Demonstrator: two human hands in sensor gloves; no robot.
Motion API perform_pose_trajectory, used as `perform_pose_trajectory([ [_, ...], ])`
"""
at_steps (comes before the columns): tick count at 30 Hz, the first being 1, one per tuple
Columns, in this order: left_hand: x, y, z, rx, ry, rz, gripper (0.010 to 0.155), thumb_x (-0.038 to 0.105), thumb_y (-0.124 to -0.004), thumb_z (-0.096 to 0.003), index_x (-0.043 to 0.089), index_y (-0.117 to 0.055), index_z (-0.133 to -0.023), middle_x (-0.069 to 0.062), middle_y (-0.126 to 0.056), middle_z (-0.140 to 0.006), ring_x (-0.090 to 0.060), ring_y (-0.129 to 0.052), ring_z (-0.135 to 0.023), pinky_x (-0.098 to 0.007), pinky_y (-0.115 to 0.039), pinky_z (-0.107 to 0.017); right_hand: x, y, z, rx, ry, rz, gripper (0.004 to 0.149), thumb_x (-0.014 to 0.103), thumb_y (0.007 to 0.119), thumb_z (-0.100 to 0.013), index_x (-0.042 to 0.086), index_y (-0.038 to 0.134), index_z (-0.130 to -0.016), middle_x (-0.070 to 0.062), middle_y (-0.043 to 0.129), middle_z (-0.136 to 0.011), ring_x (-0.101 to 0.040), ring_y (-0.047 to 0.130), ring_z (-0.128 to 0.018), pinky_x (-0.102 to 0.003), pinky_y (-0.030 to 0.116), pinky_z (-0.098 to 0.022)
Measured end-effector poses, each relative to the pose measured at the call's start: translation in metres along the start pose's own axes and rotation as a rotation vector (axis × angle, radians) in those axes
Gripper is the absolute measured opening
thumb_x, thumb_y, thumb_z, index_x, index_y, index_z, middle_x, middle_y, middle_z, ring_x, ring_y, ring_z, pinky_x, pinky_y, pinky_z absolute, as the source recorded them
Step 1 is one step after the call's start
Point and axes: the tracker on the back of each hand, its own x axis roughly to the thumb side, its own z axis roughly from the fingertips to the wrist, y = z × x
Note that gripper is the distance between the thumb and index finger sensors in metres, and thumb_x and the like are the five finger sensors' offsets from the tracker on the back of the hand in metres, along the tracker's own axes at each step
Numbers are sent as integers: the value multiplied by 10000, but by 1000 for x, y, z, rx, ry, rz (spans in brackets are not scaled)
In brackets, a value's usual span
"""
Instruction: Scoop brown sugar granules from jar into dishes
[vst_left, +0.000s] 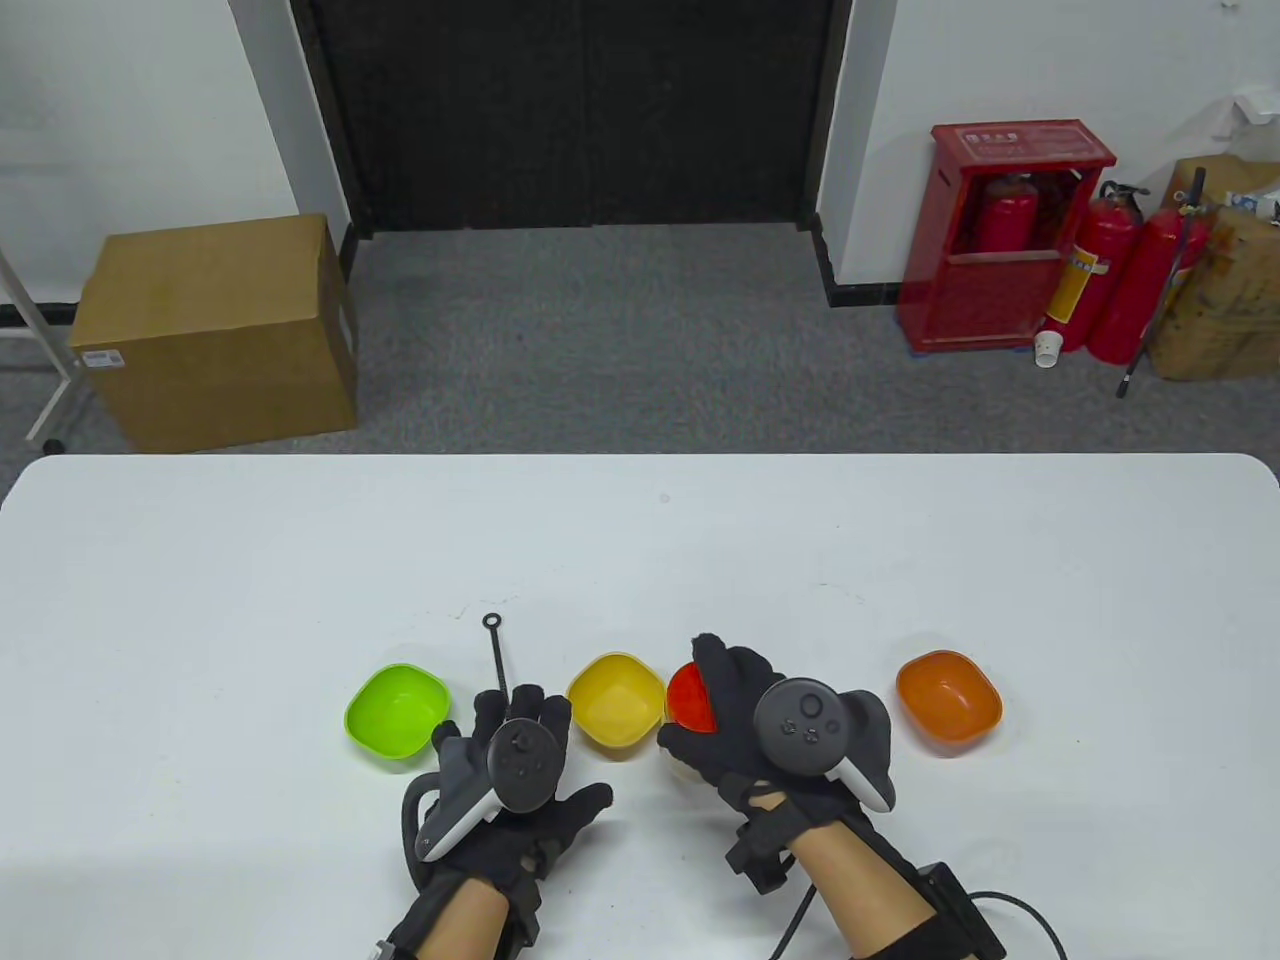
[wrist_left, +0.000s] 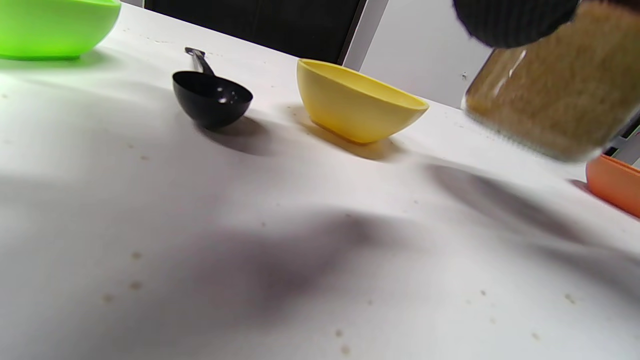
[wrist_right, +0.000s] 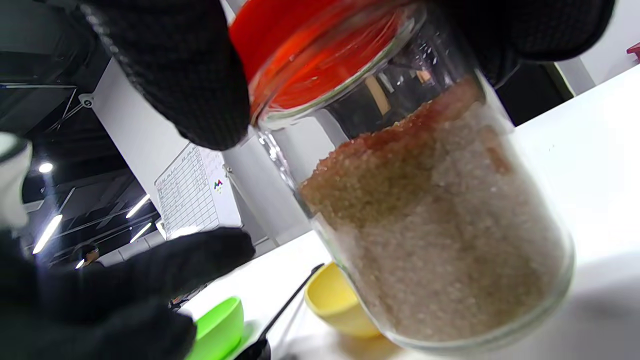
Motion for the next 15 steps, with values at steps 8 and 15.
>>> perform_pose_trajectory([
  [8,1,-1,0,-16,-1,3,947,689,-708,-469,254,-257,-1179,-65,-175,-1275,-434,-125,-1193,-756,-83,-708,-12,17,11,61,-24,3,874,449,947,-456,19,522,-1088,-410,580,-1023,-614,727,-771,-750,663,-502],
  [15,0,-2,0,-33,4,15,948,689,-710,-468,249,-260,-1178,-68,-182,-1274,-435,-133,-1193,-758,-99,-713,-12,25,13,96,-75,34,873,456,942,-459,18,522,-1087,-411,582,-1019,-608,731,-769,-747,663,-504],
])
